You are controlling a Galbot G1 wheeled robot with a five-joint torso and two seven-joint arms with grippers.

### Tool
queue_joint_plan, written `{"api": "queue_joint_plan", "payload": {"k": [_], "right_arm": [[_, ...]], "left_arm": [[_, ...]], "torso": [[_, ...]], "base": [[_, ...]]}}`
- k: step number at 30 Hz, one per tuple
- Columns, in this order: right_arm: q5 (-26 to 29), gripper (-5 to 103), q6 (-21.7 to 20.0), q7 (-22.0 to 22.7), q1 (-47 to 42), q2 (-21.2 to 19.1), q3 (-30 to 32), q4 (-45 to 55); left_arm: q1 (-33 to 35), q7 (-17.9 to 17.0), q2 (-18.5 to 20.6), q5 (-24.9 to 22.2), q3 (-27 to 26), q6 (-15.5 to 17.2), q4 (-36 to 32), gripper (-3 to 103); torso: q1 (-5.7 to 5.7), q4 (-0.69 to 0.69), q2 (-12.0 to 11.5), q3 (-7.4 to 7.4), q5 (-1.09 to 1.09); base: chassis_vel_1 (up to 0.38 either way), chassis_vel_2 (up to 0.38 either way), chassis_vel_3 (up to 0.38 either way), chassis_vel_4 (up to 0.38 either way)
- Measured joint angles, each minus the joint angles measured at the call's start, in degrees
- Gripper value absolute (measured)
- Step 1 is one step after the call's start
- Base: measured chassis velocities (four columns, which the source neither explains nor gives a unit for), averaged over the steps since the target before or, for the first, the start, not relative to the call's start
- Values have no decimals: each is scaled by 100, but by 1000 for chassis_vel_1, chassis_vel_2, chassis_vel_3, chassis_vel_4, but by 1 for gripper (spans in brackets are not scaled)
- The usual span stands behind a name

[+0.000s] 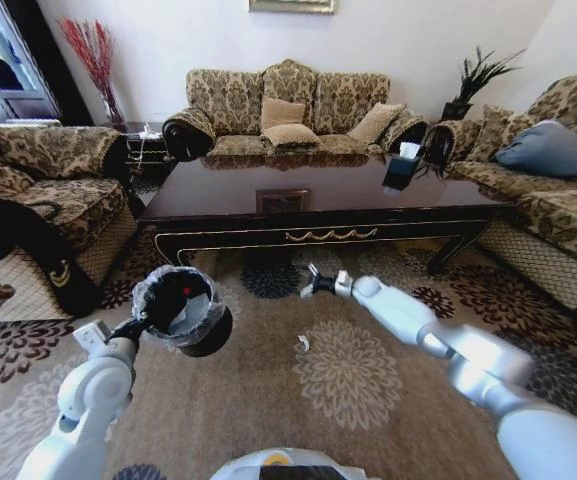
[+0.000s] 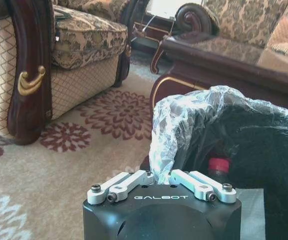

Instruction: Move to the front of the table and pick up the trash from the floor, then place it into the trash bin.

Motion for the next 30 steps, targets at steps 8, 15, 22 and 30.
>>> {"api": "queue_joint_plan", "payload": {"k": [8, 15, 22, 30], "right_arm": [[-234, 100, 181, -180, -681, 250, 353, -887], [106, 100, -165, -124, -848, 556, 213, -1064], [41, 100, -531, -91, -673, 956, 180, -1726], [-50, 100, -965, 319, -659, 1119, 233, -2204]], "left_arm": [[-173, -51, 6, -76, 49, 51, -60, 4], [-107, -48, -57, 38, 142, 53, -9, 4], [-95, -44, -66, 93, 150, 47, 59, 4], [-198, -36, -46, 118, 225, 31, 198, 4]], "torso": [[0, -6, 0, 0, 0], [0, 0, 0, 0, -2], [0, -3, 0, 0, -2], [0, -5, 0, 0, -2]], "base": [[0, 0, 0, 0], [0, 0, 0, 0], [0, 0, 0, 0], [0, 0, 0, 0]]}}
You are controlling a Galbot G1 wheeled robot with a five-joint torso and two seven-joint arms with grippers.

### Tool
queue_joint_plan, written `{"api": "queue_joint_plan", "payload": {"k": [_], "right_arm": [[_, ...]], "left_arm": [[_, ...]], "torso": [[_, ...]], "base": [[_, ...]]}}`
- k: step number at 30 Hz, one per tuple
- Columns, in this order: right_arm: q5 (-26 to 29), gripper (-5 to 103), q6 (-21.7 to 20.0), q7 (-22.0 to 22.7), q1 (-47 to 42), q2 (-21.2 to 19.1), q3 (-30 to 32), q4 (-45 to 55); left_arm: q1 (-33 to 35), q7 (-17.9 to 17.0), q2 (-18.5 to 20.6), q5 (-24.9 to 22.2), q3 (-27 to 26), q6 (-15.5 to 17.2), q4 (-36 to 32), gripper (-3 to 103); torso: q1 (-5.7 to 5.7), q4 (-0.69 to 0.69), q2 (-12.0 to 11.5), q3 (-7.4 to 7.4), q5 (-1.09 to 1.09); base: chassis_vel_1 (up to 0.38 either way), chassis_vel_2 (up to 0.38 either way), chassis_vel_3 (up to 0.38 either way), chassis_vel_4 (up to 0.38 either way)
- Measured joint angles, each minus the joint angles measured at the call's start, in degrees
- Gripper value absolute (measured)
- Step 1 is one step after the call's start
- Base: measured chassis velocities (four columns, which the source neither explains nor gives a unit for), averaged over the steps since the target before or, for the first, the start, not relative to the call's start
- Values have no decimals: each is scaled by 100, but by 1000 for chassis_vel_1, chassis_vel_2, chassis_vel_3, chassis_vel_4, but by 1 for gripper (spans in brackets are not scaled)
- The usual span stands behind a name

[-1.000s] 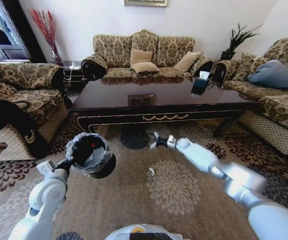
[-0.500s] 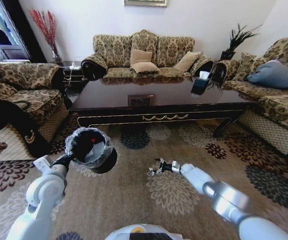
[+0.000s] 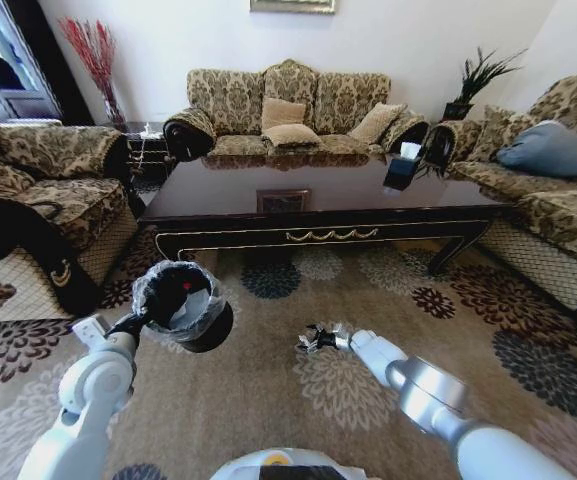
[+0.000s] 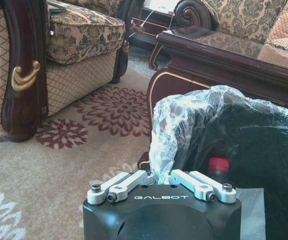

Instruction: Move to the front of the table and pick up the trash from the floor, then place it into the trash bin.

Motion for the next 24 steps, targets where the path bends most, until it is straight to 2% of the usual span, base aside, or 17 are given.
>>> {"api": "queue_joint_plan", "payload": {"k": [1, 5, 9, 10, 18, 21, 24], "right_arm": [[0, 100, 0, 0, 0, 0, 0, 0], [65, 100, -306, 447, -108, 7, -23, -63], [86, 100, -364, 602, -174, 10, -3, -47], [88, 103, -367, 651, -199, 19, 15, -41], [76, 90, -333, 695, -231, 29, 36, -2], [62, 78, -276, 665, -226, 9, 35, 11], [54, 74, -222, 585, -225, -8, 43, 12]], "left_arm": [[0, 0, 0, 0, 0, 0, 0, 4], [-52, 2, 9, 1, 26, -5, 42, 4], [-55, 7, 0, 5, 44, -9, 57, 4], [-55, 7, -8, 23, 52, -16, 68, 4], [-23, 16, -25, 61, 68, -40, 76, 4], [-9, 18, -24, 73, 65, -52, 73, 4], [7, 20, -31, 93, 64, -64, 72, 4]], "torso": [[0, 0, 0, 0, 0], [0, 1, 0, 0, 1], [0, 2, 1, -1, 1], [0, 1, 0, -1, -1], [0, -1, 1, -1, -2], [0, 2, 1, 0, 1], [0, 3, 1, 0, 2]], "base": [[0, 0, 0, 0], [0, 0, 0, 0], [0, 0, 0, 0], [0, 0, 0, 0], [0, 0, 0, 0], [0, 0, 0, 0], [0, 0, 0, 0]]}}
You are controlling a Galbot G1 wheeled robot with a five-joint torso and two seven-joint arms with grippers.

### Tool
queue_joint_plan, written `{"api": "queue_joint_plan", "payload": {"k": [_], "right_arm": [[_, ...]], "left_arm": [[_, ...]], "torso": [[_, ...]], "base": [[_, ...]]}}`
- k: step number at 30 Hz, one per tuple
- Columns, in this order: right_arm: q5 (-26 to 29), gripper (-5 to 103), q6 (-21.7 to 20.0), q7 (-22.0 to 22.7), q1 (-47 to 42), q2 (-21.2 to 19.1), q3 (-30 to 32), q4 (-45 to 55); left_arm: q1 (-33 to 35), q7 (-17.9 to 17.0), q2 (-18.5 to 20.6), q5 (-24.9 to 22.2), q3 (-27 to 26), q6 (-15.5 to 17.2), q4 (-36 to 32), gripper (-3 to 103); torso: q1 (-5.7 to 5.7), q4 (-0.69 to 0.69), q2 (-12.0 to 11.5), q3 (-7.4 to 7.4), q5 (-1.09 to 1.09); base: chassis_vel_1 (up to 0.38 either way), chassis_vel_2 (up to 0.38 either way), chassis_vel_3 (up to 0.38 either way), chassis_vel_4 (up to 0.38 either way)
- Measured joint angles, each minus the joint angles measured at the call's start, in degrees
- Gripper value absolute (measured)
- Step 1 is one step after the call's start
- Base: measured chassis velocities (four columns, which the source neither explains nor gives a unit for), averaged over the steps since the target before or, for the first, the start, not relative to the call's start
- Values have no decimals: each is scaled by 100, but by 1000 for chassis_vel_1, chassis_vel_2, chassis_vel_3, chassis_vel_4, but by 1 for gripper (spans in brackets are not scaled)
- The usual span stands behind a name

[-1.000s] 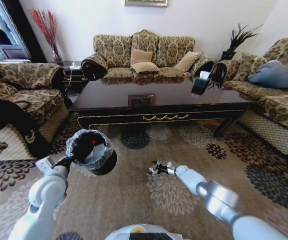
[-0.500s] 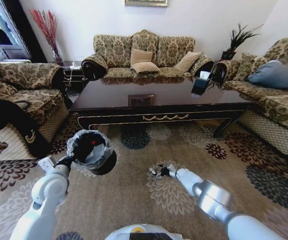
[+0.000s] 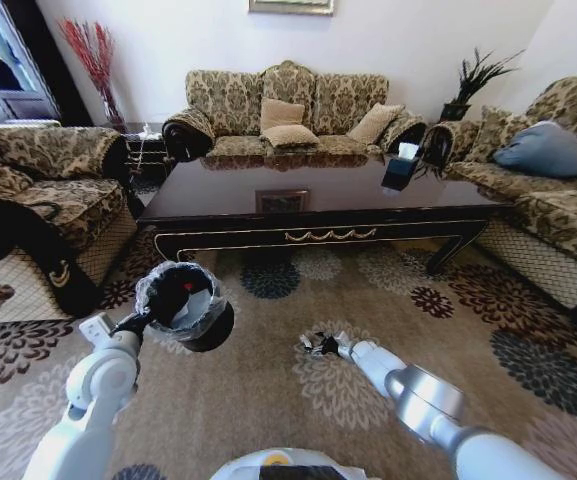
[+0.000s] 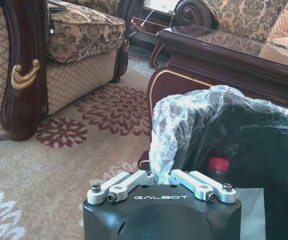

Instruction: Move to the front of the table and pick up the trash from the floor, then place it into the trash bin.

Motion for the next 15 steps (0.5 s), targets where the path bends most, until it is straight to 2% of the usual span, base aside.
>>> {"api": "queue_joint_plan", "payload": {"k": [2, 4, 8, 10, 13, 14, 15], "right_arm": [[0, 68, 57, -115, -2, -16, 23, 0], [0, 68, 87, -158, -3, -23, 33, 0], [0, 53, 190, -310, 2, -59, 69, 8], [3, 53, 217, -354, 12, -73, 84, 11], [30, 39, 301, -469, 60, -119, 155, 12], [42, 39, 337, -548, 65, -131, 183, 13], [66, 34, 371, -646, 67, -140, 214, 15]], "left_arm": [[8, 3, -9, 16, 4, -6, 1, 4], [8, 6, -12, 25, 9, -10, 5, 4], [8, 11, -16, 58, 26, -20, 20, 4], [8, 12, -17, 63, 27, -21, 20, 4], [8, 15, -17, 79, 30, -29, 31, 4], [8, 22, -17, 83, 33, -34, 38, 4], [8, 23, -17, 91, 34, -39, 47, 4]], "torso": [[0, 1, 0, 0, 0], [0, 0, 0, 0, 0], [1, 1, 0, 1, 2], [2, 1, -1, 1, 2], [1, -2, -1, 0, -4], [2, -3, -1, 1, -1], [2, -3, -2, 1, 1]], "base": [[0, 0, 0, 0], [0, 0, 0, 0], [0, 0, 0, 0], [0, 0, 0, 0], [0, 0, 0, 0], [0, 0, 0, 0], [0, 0, 0, 0]]}}
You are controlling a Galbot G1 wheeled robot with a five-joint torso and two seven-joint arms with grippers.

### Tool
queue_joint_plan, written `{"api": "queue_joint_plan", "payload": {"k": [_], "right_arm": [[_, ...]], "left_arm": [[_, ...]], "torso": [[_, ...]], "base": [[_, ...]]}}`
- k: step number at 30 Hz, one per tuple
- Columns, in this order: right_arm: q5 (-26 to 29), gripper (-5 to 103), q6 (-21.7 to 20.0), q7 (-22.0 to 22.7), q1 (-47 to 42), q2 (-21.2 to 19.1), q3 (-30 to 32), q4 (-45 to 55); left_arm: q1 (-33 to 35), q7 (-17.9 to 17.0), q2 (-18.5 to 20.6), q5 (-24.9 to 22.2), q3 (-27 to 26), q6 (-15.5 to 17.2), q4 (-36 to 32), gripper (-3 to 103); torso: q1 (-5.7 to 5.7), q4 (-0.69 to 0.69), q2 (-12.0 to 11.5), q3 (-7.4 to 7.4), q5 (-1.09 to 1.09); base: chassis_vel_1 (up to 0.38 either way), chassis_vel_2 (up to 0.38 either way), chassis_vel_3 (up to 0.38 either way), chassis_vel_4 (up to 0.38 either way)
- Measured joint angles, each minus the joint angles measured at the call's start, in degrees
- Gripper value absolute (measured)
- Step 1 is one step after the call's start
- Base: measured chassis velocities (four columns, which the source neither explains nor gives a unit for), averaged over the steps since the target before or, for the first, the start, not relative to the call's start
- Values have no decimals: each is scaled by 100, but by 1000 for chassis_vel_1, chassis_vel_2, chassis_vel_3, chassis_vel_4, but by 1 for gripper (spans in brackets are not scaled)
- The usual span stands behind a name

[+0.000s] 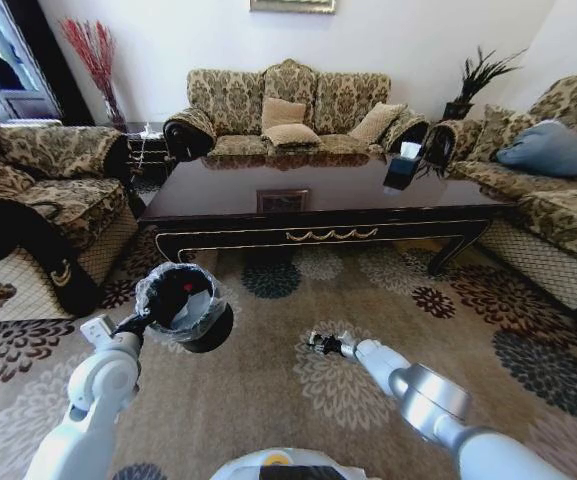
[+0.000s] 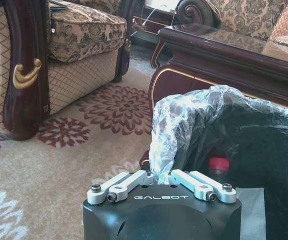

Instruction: Move to the front of the table and pick up the trash from the floor, then place it into the trash bin.

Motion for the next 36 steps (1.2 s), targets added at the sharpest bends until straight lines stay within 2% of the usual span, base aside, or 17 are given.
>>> {"api": "queue_joint_plan", "payload": {"k": [1, 5, 7, 9, 14, 20, 22, 25, 28, 29, 31, 34, 35, 36], "right_arm": [[0, 34, 0, 0, 0, 0, 0, 0], [66, 11, 130, -304, 26, -14, 130, 7], [67, 11, 158, -346, 30, -19, 145, 11], [69, 2, 210, -412, 36, -36, 168, 26], [28, 1, 297, -486, 34, -83, 166, 37], [-44, -1, 340, -282, -8, -100, 161, 37], [-65, 10, 353, -263, -29, -95, 153, 37], [-69, 15, 354, -242, -49, -75, 152, 31], [-75, 32, 354, -220, -86, -36, 143, 13], [-75, 32, 354, -220, -86, -36, 143, 13], [-79, 42, 354, -204, -95, -11, 131, -1], [-83, 48, 352, -179, -95, 6, 123, -5], [-86, 54, 346, -158, -95, 14, 118, -7], [-88, 50, 334, -128, -95, 16, 115, -14]], "left_arm": [[0, 0, 0, 0, 0, 0, 0, 4], [2, 4, 3, 22, 9, -16, 24, 4], [3, 5, 3, 24, 12, -19, 24, 4], [5, 9, 4, 25, 21, -21, 24, 4], [7, 10, 19, 28, 23, -23, 22, 4], [22, 13, 4, 45, 30, -33, 19, 4], [27, 18, -9, 65, 38, -43, 19, 4], [30, 21, -20, 71, 42, -45, 12, 4], [44, 23, -32, 76, 42, -47, -5, 4], [44, 23, -32, 76, 42, -47, -5, 4], [57, 25, -37, 83, 40, -53, -8, 4], [67, 25, -39, 90, 38, -61, -10, 4], [71, 26, -39, 92, 36, -65, -11, 4], [73, 27, -39, 94, 32, -69, -17, 4]], "torso": [[0, 0, 0, 0, 0], [0, 2, 0, -1, -2], [0, 2, 0, 0, -2], [0, 2, 0, -1, -2], [0, 2, 0, -1, -3], [0, 1, 0, -1, -2], [0, 1, 0, -1, -2], [-1, 2, 0, -1, -2], [-1, 1, 0, -1, -2], [-1, 1, 0, -1, -2], [0, 1, 0, -1, -2], [-1, 2, 0, -1, -2], [-1, 2, 0, -1, -2], [-1, 2, 1, -1, -2]], "base": [[0, 0, 0, 0], [0, 0, 0, 0], [0, 0, 0, 0], [0, 0, 0, 0], [0, 0, 0, 0], [0, 0, 0, 0], [0, 0, 0, 0], [0, 0, 0, 0], [0, 0, 0, 0], [0, 0, 0, 0], [0, 0, 0, 0], [0, 0, 0, 0], [0, 0, 0, 0], [0, 0, 0, 0]]}}
